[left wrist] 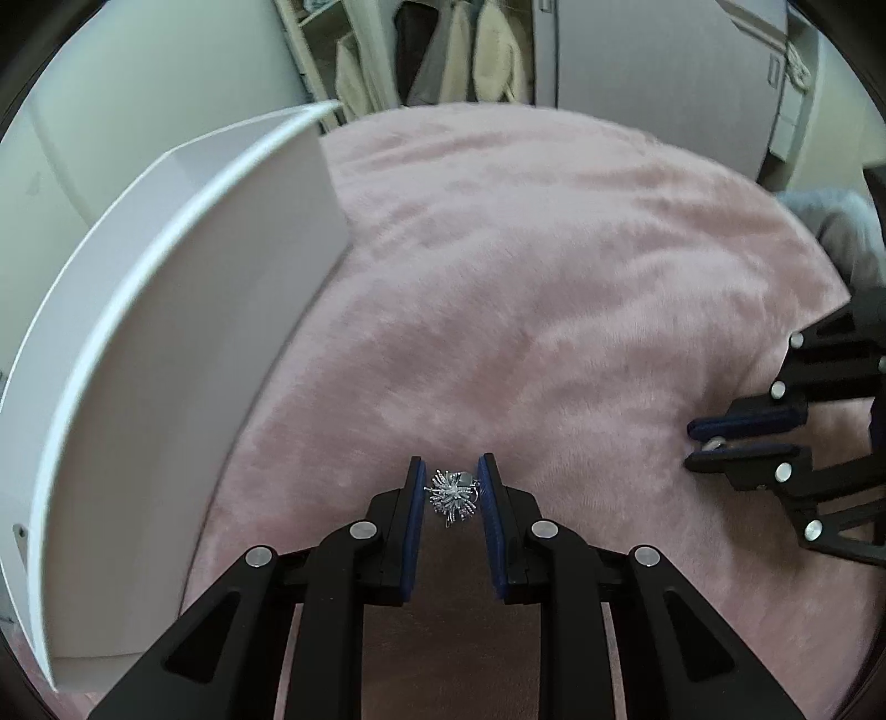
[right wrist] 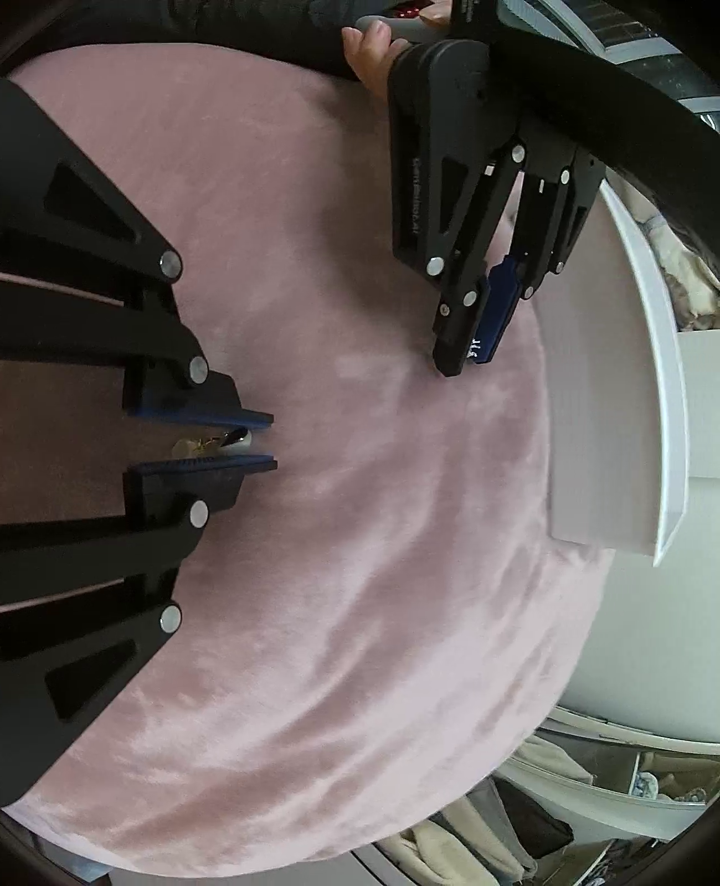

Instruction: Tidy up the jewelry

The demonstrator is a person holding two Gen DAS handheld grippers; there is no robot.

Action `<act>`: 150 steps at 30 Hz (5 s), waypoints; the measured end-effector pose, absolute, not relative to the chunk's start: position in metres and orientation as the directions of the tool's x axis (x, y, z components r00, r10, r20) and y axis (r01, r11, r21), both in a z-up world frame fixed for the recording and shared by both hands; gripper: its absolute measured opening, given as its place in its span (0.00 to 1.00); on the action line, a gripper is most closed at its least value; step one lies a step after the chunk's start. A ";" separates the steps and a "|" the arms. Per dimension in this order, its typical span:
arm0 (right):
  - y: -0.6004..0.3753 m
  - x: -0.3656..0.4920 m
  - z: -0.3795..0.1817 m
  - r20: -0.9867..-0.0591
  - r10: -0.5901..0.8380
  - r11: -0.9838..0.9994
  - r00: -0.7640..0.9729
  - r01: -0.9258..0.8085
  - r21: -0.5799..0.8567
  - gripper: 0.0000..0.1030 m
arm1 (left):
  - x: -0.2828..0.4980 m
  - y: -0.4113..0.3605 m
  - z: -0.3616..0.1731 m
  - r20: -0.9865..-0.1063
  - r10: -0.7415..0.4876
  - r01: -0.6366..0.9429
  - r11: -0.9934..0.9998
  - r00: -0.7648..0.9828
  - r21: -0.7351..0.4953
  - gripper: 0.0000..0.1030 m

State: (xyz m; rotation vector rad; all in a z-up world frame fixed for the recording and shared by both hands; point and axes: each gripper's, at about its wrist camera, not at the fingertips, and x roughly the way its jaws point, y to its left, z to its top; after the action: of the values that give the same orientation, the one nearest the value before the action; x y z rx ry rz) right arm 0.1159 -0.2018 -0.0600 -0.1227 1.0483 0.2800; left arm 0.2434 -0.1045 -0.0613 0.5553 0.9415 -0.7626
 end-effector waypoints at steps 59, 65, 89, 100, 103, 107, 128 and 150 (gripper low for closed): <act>-0.124 0.316 0.044 -0.631 0.196 0.981 0.750 -0.147 0.129 0.10 | 0.346 0.071 0.007 -0.760 -0.388 0.273 0.920 0.522 -0.282 0.23; -0.110 0.334 0.028 -0.648 0.180 0.984 0.740 -0.143 0.110 0.10 | 0.355 0.071 -0.005 -0.780 -0.360 0.262 0.930 0.511 -0.258 0.23; -0.115 0.259 0.038 -0.590 0.142 0.985 0.795 -0.170 0.008 0.95 | 0.290 0.078 0.064 -0.659 -0.305 0.280 0.949 0.688 -0.147 0.90; -0.125 0.176 0.066 -0.591 0.128 0.985 0.796 -0.173 -0.020 0.95 | 0.261 0.068 0.072 -0.694 -0.241 0.225 0.967 0.679 -0.116 0.90; -0.129 0.147 0.082 -0.553 0.121 0.984 0.824 -0.173 -0.043 0.95 | 0.241 0.068 0.077 -0.694 -0.229 0.213 0.971 0.683 -0.110 0.90; -0.137 0.117 0.097 -0.534 0.101 0.985 0.839 -0.161 -0.067 0.95 | 0.209 0.059 0.080 -0.683 -0.171 0.191 0.981 0.711 -0.047 0.90; -0.191 0.049 0.098 -0.584 0.102 0.988 0.805 -0.149 -0.032 0.95 | 0.121 0.029 0.077 -0.562 0.044 -0.034 0.999 0.826 0.027 0.90; -0.195 0.117 0.057 -0.625 0.183 0.980 0.759 -0.190 0.056 0.95 | 0.172 0.028 0.019 -0.711 0.053 0.015 0.996 0.701 0.089 0.90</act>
State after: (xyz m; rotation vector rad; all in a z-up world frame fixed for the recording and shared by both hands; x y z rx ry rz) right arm 0.1173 -0.1951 0.0572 -0.0115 0.6800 0.2033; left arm 0.1716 0.0282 0.0187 0.0907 0.7943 0.0214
